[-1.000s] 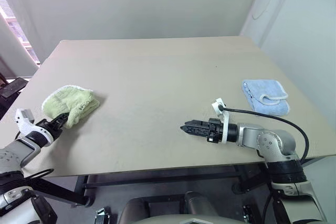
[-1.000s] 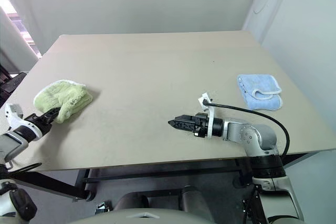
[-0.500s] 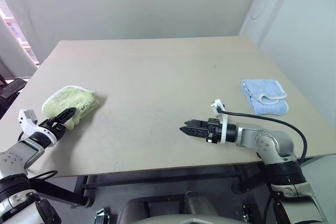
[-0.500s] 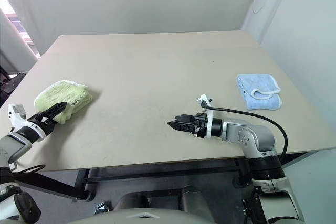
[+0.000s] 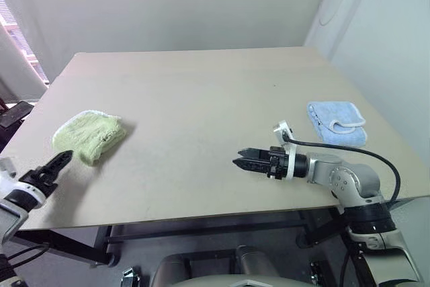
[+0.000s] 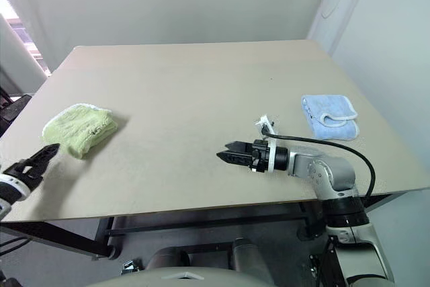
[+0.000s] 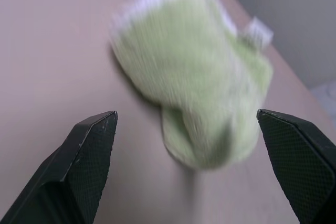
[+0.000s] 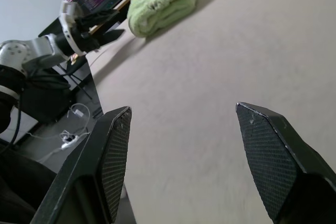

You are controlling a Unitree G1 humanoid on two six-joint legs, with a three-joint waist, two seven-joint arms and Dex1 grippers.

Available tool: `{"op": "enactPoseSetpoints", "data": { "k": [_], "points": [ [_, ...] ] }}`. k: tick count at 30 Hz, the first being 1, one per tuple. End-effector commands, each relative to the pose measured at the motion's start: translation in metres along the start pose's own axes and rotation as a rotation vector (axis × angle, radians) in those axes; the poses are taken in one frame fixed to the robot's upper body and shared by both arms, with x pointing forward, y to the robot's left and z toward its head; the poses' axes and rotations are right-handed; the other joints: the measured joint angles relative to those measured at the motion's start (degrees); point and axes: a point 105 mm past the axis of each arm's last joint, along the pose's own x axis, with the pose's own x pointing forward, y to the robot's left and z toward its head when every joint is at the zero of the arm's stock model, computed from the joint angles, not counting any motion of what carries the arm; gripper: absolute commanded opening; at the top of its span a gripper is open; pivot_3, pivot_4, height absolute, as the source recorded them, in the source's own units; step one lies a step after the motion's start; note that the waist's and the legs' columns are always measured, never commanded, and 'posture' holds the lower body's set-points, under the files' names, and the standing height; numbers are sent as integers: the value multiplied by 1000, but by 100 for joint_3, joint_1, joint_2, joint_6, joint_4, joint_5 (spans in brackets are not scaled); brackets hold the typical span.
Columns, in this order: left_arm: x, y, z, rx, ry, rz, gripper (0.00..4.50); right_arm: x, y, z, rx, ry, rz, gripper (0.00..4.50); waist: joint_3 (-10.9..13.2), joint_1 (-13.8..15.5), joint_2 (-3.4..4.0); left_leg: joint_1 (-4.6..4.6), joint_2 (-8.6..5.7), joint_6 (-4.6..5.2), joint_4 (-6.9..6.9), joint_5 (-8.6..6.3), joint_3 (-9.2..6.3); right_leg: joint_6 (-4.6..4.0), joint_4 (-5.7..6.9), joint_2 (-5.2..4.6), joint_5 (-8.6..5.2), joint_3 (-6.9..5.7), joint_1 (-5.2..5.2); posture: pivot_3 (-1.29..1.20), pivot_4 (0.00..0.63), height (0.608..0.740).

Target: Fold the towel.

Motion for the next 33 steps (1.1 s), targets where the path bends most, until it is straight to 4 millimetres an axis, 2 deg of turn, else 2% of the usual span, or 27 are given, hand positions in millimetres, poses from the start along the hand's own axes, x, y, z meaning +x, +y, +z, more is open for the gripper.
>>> {"op": "enactPoseSetpoints", "data": {
  "k": [1, 3, 7, 10, 13, 16, 19, 22, 24, 29, 33],
  "points": [
    [-4, -48, 30, 195, -143, -161, 4492, -7, -1, 27, -133, -82, -42, 3343, 0, 35, 0, 0, -1, -1, 0, -1, 0, 0, -2, -5, 0, 0, 2, 0, 0, 729],
    [1, -71, 21, 340, -104, -225, 4492, -12, -4, 38, -175, -137, -82, 3343, 0, 56, 2, -1, -4, -2, 0, -1, 7, -1, -6, -13, 0, 0, 4, 0, 0, 729],
    [17, -120, -21, 624, 12, -431, 4492, -20, -10, 50, -249, -181, -173, 3343, 0, 93, 6, 1, -14, -3, -2, -2, 23, -1, -13, -24, 1, 9, 7, 0, 0, 729],
    [28, -149, -51, 703, 87, -605, 4492, -26, -19, 58, -346, -229, -292, 3343, 1, 113, 8, 1, -15, -2, -7, -1, 26, -1, -15, -20, 1, 11, 4, 0, 0, 729],
    [44, -169, -67, 742, 87, -695, 4492, -29, -25, 54, -325, -239, -316, 3343, 1, 128, 8, 1, -7, 0, -8, 0, 24, -1, -14, -5, 1, 11, 2, 0, 0, 729],
    [57, -179, -85, 772, 137, -759, 4492, -33, -33, 52, -328, -235, -370, 3343, 4, 118, 16, 4, -4, 2, -10, 1, 21, 0, -11, 7, 1, 12, 3, 0, 0, 729],
    [64, -191, -104, 774, 182, -851, 4492, -33, -31, 52, -337, -236, -368, 3343, 5, 114, 18, 6, -4, 3, -10, 1, 24, 3, -10, 10, 2, 17, 3, 0, 0, 729],
    [69, -196, -109, 782, 174, -884, 4492, -27, -26, 55, -341, -255, -351, 3343, 5, 114, 18, 7, -4, 3, -9, 2, 24, 3, -8, 11, 2, 19, 4, 0, 0, 729],
    [69, -197, -100, 759, 156, -882, 4492, -17, -21, 55, -359, -244, -329, 3343, 5, 107, 18, 7, -2, 3, -8, 2, 23, 3, -5, 14, 3, 19, 3, 0, 0, 729],
    [78, -173, -73, 749, 89, -751, 4492, 7, -3, 50, -349, -196, -202, 3343, 6, 106, 20, 21, 1, 4, -8, 2, 23, 3, 6, 16, 2, 20, 8, 0, 0, 729],
    [79, -149, -70, 730, 68, -648, 4492, 11, 1, 36, -340, -110, -133, 3343, 5, 128, 19, 22, 1, 4, -5, 2, 23, 4, 5, 13, 2, 19, 14, 0, 0, 729]
  ]
}}
